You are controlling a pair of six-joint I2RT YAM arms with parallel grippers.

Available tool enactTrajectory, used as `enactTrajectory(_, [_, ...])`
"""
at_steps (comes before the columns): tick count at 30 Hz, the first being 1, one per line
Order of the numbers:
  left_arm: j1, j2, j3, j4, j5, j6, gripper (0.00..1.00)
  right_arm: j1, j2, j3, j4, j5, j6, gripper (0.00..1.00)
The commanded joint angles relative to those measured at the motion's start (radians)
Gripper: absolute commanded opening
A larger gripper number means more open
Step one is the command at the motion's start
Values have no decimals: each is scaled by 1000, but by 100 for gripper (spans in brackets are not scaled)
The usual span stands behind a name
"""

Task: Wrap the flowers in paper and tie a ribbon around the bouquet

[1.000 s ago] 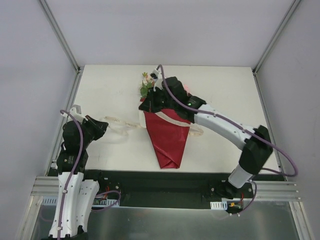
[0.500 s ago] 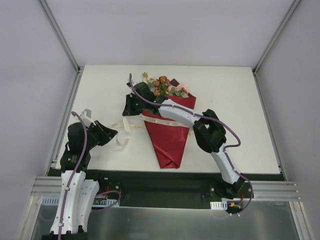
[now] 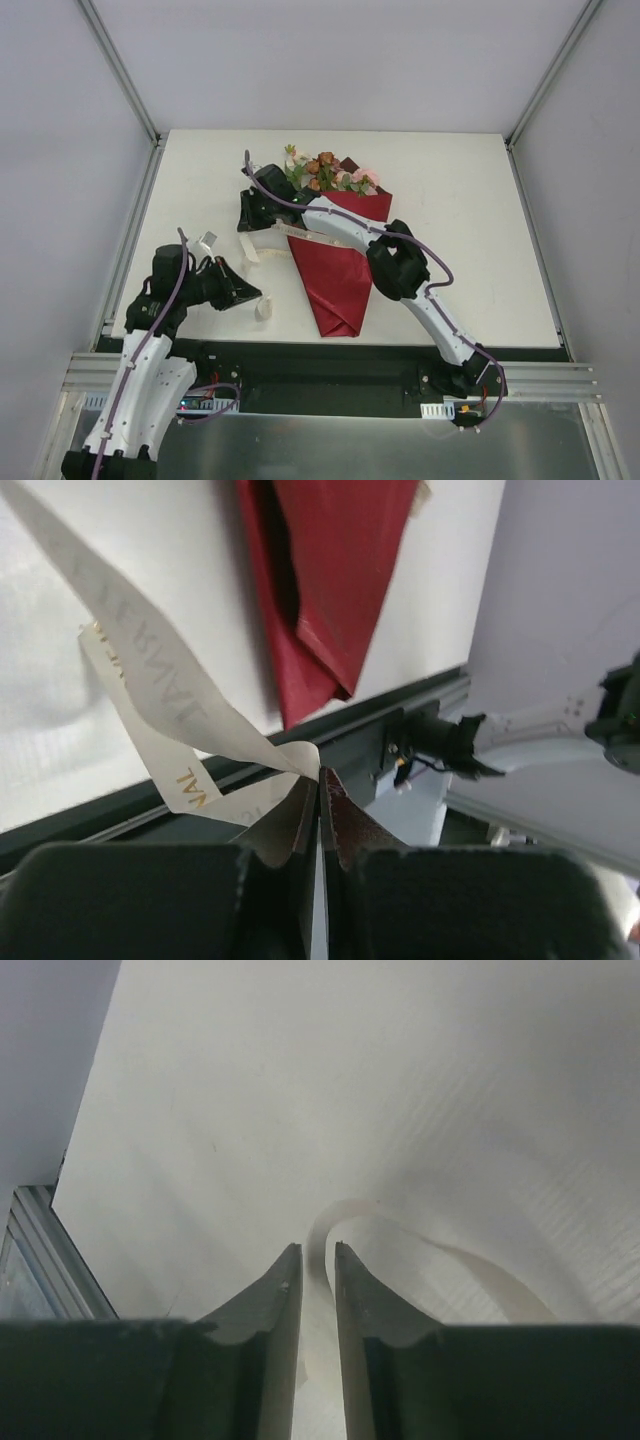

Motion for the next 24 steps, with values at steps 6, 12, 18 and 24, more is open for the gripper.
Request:
enactTrajectory(6, [-322, 333, 363, 169, 17, -2, 0, -89, -295, -152, -207, -308, -12, 66])
enactTrajectory(12, [-375, 578, 542, 261, 14, 4, 0, -279, -781, -640, -210, -324, -132, 85])
enactTrajectory(18, [-378, 845, 719, 312, 65, 27, 0, -480, -1090, -1020, -169, -378, -323, 94])
enactTrajectory(24, [-407, 1115, 929, 336, 100, -2, 0, -534, -1185, -1205, -134, -79, -297, 99])
